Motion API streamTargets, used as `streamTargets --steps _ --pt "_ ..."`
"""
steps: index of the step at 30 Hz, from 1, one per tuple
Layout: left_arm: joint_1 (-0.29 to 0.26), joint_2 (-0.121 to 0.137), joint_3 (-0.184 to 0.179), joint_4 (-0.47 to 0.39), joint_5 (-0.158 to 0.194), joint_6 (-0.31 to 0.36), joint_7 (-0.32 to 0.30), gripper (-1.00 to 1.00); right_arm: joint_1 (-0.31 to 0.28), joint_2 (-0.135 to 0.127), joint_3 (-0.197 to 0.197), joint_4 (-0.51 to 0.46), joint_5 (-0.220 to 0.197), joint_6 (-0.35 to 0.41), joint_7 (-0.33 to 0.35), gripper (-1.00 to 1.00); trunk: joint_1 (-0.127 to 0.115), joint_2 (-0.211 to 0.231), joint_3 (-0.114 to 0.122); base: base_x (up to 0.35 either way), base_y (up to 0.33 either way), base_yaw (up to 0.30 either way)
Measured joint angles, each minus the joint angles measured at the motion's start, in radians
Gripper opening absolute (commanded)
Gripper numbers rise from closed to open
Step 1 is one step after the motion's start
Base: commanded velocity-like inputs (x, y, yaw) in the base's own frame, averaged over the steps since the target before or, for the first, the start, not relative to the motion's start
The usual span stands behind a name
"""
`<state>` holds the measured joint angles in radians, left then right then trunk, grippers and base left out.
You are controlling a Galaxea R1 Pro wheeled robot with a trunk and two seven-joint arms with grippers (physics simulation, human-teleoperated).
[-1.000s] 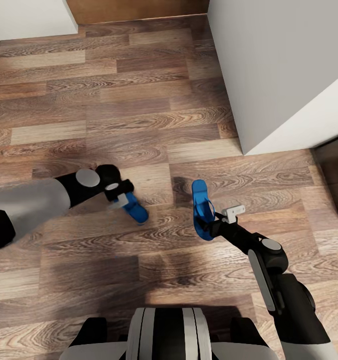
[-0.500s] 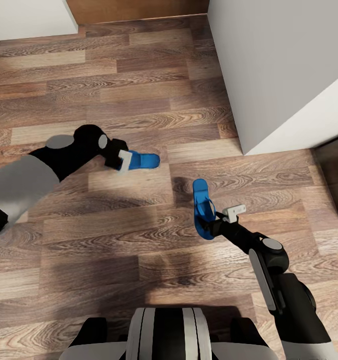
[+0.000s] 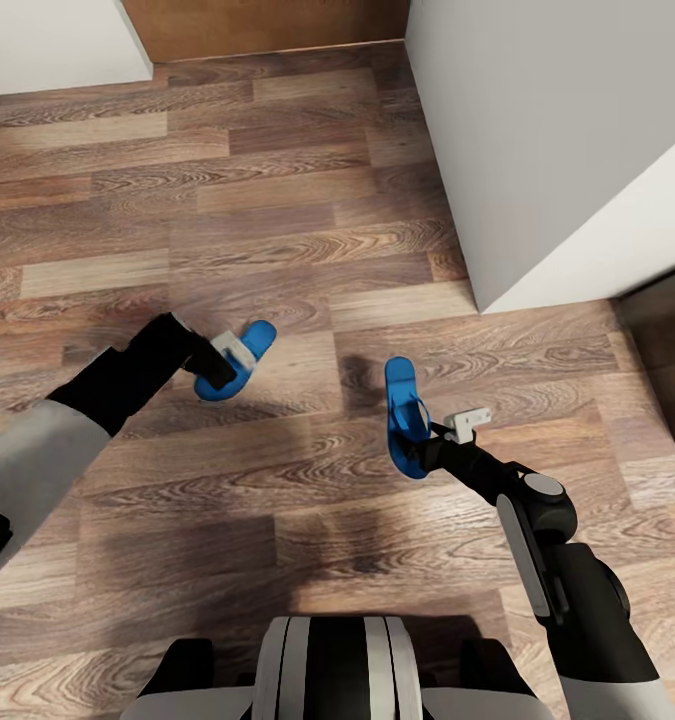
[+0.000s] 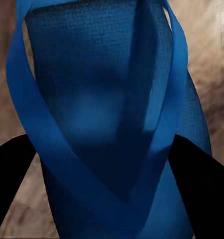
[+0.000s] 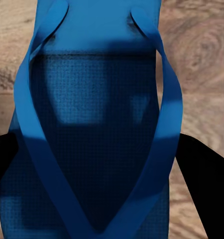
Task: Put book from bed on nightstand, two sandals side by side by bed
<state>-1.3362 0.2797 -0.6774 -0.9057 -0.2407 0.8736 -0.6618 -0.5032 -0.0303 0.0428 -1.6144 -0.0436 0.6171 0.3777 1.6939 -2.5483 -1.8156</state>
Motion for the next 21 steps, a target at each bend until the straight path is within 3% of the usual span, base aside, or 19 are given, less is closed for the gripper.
streamTargets --steps 5,8,15,16,18,19,21 --pt "0.160 0.027 0.193 -0.163 0.070 0.043 0.016 -1.00 0.000 0.000 0.001 0.000 0.000 0.001 0.000 -1.00 0.000 0.000 0.008 0.000 0.000 -0.066" --pt "0.238 0.039 0.270 -0.235 0.108 0.047 0.026 -1.00 0.000 0.000 0.001 0.000 0.000 0.001 0.000 -1.00 0.000 0.000 0.012 0.000 0.000 -0.066" --pt "0.302 0.053 0.343 -0.311 0.173 0.053 0.035 -1.00 0.001 0.000 0.001 0.000 0.000 0.001 0.000 -1.00 0.000 0.000 0.023 0.000 0.000 -0.066" --pt "0.311 0.061 0.352 -0.337 0.217 0.055 0.037 -1.00 0.001 0.001 0.002 0.000 -0.001 0.001 0.000 -1.00 0.000 0.000 0.024 0.000 0.000 -0.065" --pt "0.317 0.065 0.354 -0.368 0.240 0.058 0.037 -1.00 0.000 0.001 0.003 0.000 0.000 0.002 0.000 -1.00 0.000 0.000 0.027 0.000 0.000 -0.059" --pt "0.325 0.068 0.358 -0.416 0.258 0.077 0.043 -1.00 0.000 0.002 0.005 0.000 -0.001 0.003 -0.001 -1.00 0.000 0.000 0.029 0.000 0.000 -0.033" --pt "0.344 0.066 0.371 -0.492 0.261 0.136 0.093 -1.00 -0.001 0.010 0.008 0.000 0.000 0.005 -0.002 -1.00 0.000 0.000 0.032 0.000 0.000 -0.024"
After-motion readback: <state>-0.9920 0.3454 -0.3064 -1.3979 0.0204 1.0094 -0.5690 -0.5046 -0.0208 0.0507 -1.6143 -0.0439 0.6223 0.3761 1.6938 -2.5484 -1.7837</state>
